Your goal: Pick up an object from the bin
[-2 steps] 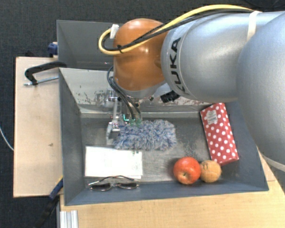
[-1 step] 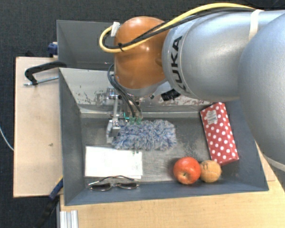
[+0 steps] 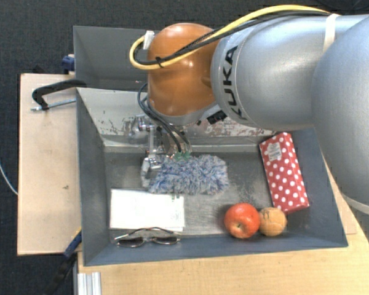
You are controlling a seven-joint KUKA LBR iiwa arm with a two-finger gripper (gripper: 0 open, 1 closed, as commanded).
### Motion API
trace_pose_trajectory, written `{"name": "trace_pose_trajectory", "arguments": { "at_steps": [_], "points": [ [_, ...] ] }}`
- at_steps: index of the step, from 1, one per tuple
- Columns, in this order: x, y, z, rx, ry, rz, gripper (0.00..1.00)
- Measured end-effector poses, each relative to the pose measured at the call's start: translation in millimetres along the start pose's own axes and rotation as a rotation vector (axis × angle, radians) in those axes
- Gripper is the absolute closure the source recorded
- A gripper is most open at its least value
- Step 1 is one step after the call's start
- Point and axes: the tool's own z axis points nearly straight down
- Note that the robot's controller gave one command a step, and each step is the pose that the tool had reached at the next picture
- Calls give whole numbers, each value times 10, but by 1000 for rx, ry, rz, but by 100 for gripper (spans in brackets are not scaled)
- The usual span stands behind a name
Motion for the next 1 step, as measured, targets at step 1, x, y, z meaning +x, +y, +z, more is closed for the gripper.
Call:
{"name": "trace_pose_trajectory", "arguments": {
  "at_steps": [1],
  "points": [
    [59,-281,55,-1,2,-206,0]
  ]
}}
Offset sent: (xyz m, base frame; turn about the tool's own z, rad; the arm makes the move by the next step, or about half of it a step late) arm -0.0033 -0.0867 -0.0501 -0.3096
